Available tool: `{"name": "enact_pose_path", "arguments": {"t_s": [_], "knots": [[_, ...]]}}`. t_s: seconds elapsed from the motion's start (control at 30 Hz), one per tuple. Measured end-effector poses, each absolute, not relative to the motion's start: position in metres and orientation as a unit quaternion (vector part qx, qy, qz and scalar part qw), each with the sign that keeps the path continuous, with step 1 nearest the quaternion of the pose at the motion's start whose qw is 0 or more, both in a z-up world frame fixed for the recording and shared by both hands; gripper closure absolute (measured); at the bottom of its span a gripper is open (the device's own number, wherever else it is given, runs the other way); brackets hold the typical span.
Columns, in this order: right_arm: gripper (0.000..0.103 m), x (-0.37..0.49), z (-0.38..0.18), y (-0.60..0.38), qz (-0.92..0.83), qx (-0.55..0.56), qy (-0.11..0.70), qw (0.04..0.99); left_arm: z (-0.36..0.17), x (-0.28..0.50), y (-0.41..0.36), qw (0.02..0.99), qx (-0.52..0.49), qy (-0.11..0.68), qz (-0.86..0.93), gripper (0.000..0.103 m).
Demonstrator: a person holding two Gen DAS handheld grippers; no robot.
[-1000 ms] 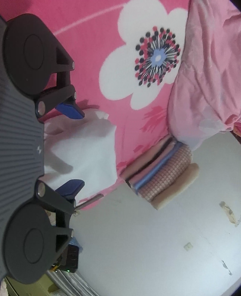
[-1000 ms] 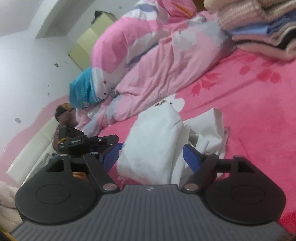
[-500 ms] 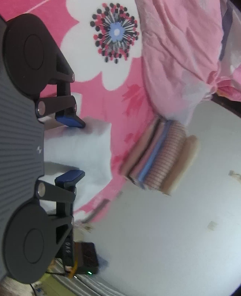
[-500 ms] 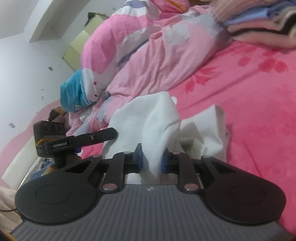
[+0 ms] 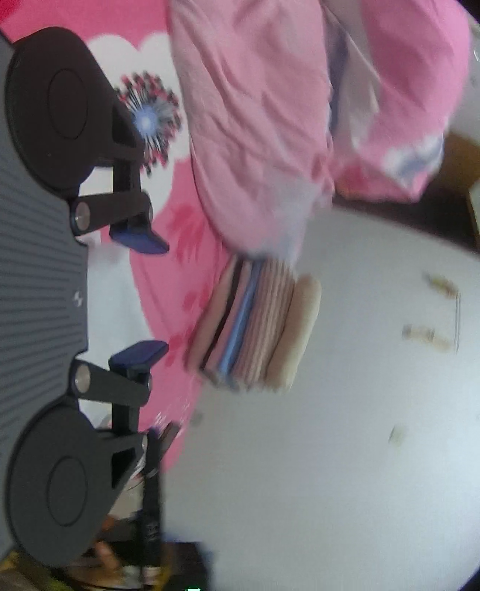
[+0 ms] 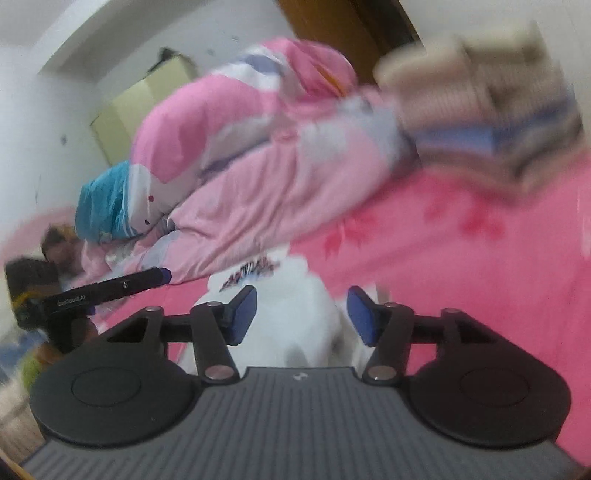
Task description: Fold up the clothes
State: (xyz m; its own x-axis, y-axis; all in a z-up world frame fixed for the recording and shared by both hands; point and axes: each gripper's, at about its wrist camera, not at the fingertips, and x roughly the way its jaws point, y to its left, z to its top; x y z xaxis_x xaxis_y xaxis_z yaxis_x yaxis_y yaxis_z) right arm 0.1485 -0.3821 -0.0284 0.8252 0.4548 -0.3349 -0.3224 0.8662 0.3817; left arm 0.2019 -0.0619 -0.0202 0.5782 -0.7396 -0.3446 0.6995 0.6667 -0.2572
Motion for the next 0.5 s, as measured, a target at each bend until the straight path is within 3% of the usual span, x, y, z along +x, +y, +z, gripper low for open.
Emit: {"name": "enact_pose_path", "arguments": {"t_s": [0.07,0.17,0.3,0.5], "knots": [[0.077,0.152,-0.021,-0.364,0.215,0.106,0.204,0.949,-0.027,0.206,-0.076,0.879,-0.039,0.232,-0.415,0.07],[0.088,0.179,-0.036,-0.344,0.231,0.067,0.23,0.943,-0.05,0.221,-0.098,0.877,-0.005,0.264,-0.401,0.078],[0.093,0.218,-0.075,-0.337,0.2,0.031,0.279,0.939,-0.083,0.241,-0.106,0.878,0.009,0.294,-0.378,0.081],[0.096,0.237,-0.114,-0.348,0.185,0.063,0.308,0.931,-0.1,0.252,-0.104,0.876,0.008,0.298,-0.378,0.084]]}}
